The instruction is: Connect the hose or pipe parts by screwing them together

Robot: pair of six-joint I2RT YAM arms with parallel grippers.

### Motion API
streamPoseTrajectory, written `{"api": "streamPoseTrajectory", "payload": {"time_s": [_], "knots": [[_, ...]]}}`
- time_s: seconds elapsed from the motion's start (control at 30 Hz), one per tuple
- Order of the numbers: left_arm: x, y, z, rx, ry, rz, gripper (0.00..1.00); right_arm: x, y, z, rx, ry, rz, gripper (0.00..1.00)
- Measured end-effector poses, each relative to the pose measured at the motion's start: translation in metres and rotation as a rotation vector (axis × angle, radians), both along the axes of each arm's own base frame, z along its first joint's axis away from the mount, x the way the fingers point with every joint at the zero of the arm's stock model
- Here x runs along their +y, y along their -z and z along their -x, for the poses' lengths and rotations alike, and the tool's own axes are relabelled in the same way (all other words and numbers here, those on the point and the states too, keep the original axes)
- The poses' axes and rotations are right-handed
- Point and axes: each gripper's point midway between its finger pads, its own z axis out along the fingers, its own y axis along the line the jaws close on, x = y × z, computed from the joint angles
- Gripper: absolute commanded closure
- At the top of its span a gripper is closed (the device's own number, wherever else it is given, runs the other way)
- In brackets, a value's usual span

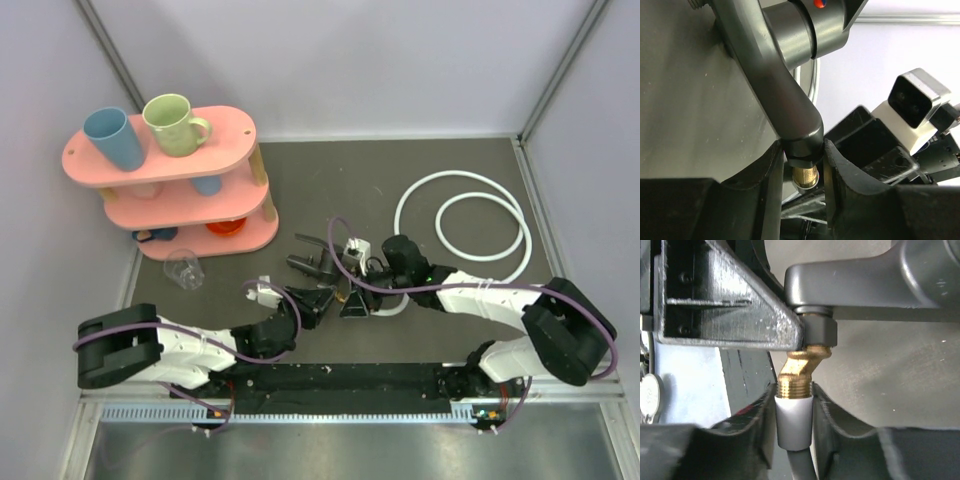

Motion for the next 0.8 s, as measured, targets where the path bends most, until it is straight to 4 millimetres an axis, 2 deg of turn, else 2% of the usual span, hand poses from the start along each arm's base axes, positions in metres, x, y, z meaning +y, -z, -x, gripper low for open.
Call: {"api": "streamPoseTrajectory", "payload": {"time_s": [0.03,0.07,0.17,0.33,0.5,0.63,0.8], "knots": [[0.000,0.000,0.000,0.000,-0.003,-0.003,1.00,0.000,0.000,0.000,0.006,0.005,0.002,0.55],[0.000,0.001,0.000,0.002,0.001,-0.011,1.00,-0.001,-0.001,-0.001,0.001,0.015,0.005,0.44],[0.000,0.004,0.003,0.007,0.009,-0.030,1.00,-0.006,-0.009,-0.009,-0.053,0.062,0.016,0.33],[0.004,0.003,0.003,0.009,0.004,-0.042,1.00,-0.021,-0.032,-0.020,-0.246,0.133,0.042,0.27],[0.005,0.002,0.002,0.008,-0.005,-0.056,1.00,-0.019,-0.047,0.001,-0.514,0.076,0.094,0.26],[0.007,0.002,0.001,0.008,-0.009,-0.063,1.00,-0.019,-0.044,0.013,-0.721,0.032,0.190,0.25],[0.007,0.002,0.002,0.008,-0.008,-0.063,1.00,-0.020,-0.022,0.006,-0.910,0.001,0.396,0.27]]}}
